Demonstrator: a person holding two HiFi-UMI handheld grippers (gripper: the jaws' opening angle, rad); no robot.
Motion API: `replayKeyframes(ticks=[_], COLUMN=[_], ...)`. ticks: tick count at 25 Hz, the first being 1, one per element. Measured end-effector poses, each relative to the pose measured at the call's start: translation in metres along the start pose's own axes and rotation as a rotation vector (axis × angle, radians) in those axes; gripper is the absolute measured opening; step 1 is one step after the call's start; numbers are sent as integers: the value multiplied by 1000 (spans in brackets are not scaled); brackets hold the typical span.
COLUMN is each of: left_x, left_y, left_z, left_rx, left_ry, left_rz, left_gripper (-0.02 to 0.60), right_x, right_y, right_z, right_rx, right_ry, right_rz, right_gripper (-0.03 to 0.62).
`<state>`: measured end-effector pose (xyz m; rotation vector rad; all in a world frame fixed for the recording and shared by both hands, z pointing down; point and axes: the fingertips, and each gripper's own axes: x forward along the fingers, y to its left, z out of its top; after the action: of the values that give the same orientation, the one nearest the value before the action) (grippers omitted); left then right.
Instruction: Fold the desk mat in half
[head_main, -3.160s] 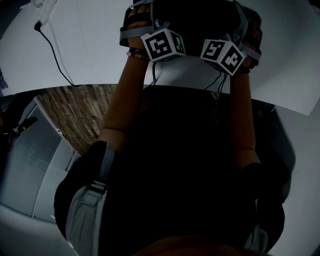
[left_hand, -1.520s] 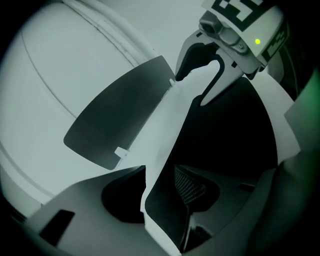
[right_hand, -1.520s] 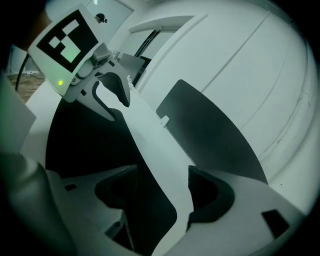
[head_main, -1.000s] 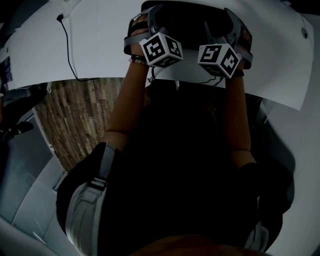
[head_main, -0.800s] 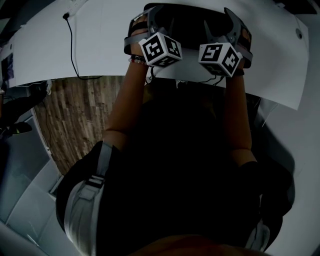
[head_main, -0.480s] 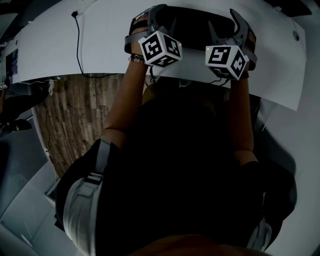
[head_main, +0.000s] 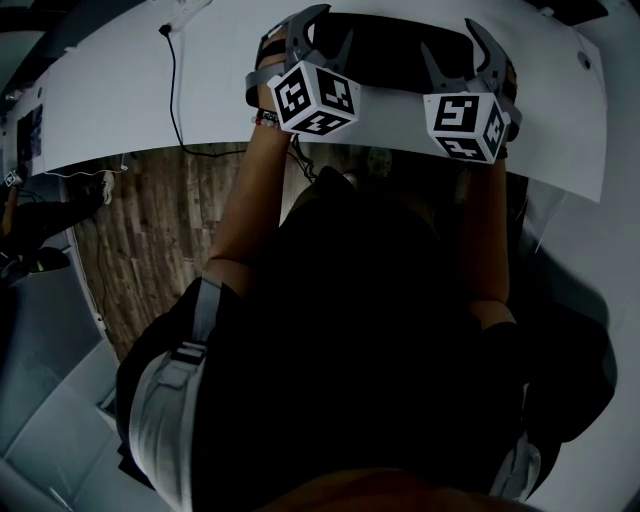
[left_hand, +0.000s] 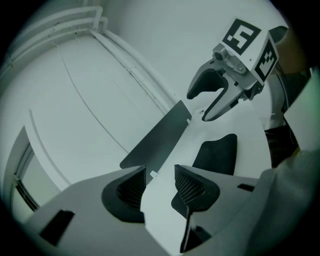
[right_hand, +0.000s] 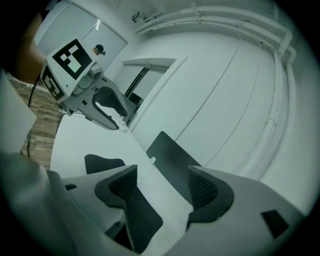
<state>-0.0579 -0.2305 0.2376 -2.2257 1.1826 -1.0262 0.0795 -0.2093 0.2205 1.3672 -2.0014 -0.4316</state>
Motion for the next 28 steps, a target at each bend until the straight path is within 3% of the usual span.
replayKeyframes(ticks=[7, 15, 18, 28], left_x=[-61, -110, -128, -163], left_y=[-1, -2, 1, -2], left_z=[5, 9, 16, 34], left_rx=[-37, -32, -41, -85], left_ry=[-102, -165, -208, -278], left_rz=[-18, -14, -5, -37], left_gripper=[187, 187, 187, 186], right_x=[-53, -94, -108, -141], right_y=[31, 54, 55, 58], right_z=[29, 44, 54, 76], right_rx=[16, 97, 154, 200], right_ry=[-1, -34, -80, -146], right_rz=[-34, -38, -35, -1], right_gripper=[305, 305, 305, 305])
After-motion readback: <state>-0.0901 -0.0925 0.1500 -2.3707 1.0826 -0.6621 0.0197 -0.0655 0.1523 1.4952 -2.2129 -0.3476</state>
